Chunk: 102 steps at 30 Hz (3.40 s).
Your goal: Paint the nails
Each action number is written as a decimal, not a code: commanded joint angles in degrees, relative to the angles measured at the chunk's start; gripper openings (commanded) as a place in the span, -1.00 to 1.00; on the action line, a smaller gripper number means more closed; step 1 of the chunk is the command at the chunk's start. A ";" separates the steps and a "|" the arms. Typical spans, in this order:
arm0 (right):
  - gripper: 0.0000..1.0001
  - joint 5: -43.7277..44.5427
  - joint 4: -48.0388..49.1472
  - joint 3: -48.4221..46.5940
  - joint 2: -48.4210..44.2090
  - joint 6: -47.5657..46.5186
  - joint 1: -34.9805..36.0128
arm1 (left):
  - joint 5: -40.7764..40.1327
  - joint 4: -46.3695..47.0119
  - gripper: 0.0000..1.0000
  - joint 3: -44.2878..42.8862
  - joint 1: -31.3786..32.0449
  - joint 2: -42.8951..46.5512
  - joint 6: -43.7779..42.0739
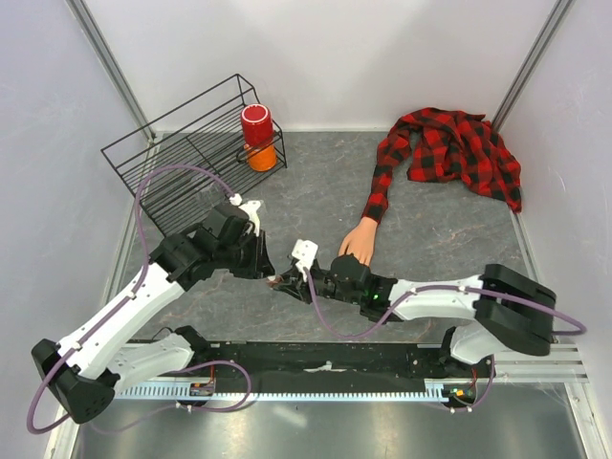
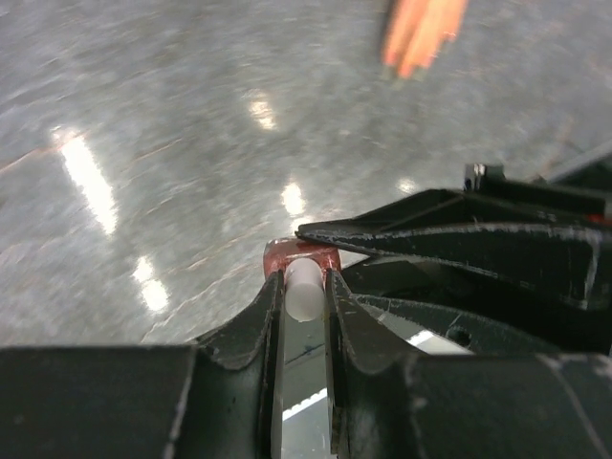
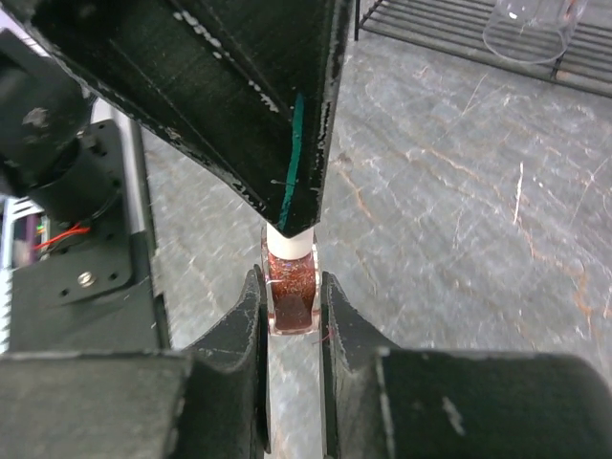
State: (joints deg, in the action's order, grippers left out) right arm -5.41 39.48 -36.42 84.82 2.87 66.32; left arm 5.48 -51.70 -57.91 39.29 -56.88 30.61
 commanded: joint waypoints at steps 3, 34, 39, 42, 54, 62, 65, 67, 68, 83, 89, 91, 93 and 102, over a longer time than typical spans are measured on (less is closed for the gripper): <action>-1.00 -4.70 -8.08 -0.67 -11.84 1.96 0.21 | 13.85 11.63 -0.90 -3.94 0.44 -1.29 -7.49; -1.00 -3.38 -39.31 -4.88 -47.11 11.45 -3.57 | 38.84 48.46 0.34 -1.24 8.61 -0.15 -7.93; -1.00 -3.12 -39.31 -5.41 -48.07 11.45 -3.66 | 34.43 45.20 0.33 -2.12 8.96 -0.33 -9.96; -1.00 -3.29 -39.31 -5.59 -48.69 11.28 -3.57 | 33.55 45.02 0.33 -2.47 9.32 -0.16 -10.13; -1.00 -4.70 -39.22 -7.70 -46.23 9.61 -3.57 | 35.22 47.66 -0.57 -3.09 9.93 -0.86 -7.76; 0.27 -2.58 -33.61 -3.92 -48.69 12.42 -3.48 | 28.19 51.43 -0.97 -0.45 9.93 2.56 -4.25; 0.24 -3.12 -31.58 -3.21 -47.73 12.86 -3.57 | 28.01 51.53 -0.96 -0.27 9.93 2.74 -3.10; 0.14 -3.20 -30.79 -3.30 -46.85 12.33 -3.57 | 28.01 51.44 -0.96 -0.36 9.93 2.48 -2.49; 0.10 -3.38 -30.61 -3.39 -46.41 12.33 -3.57 | 28.01 52.31 -0.96 -0.36 9.93 2.48 -2.40; -0.11 -3.91 -27.53 -4.18 -43.60 11.37 -3.57 | 31.08 53.20 -0.96 -0.27 9.93 2.39 -1.52; -0.39 -4.43 -28.50 -4.97 -43.07 10.84 -3.57 | 32.84 52.67 -0.96 -0.54 9.93 2.21 -2.66; -0.77 -5.05 -28.41 -4.88 -42.89 10.49 -3.57 | 33.28 52.49 -0.97 -0.71 9.93 2.21 -3.10; -1.00 -6.18 -28.58 -4.97 -42.72 9.70 -3.57 | 33.99 52.23 -0.96 -0.97 9.93 2.04 -3.54; -1.00 -13.74 -26.84 -2.95 -47.11 11.45 -3.66 | 33.10 60.56 0.15 2.54 9.93 6.26 0.40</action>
State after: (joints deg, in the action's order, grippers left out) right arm -12.47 8.16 -39.86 40.18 13.85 62.48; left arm 36.21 0.12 -56.66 48.99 -52.38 27.29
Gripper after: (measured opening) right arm 0.295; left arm 0.602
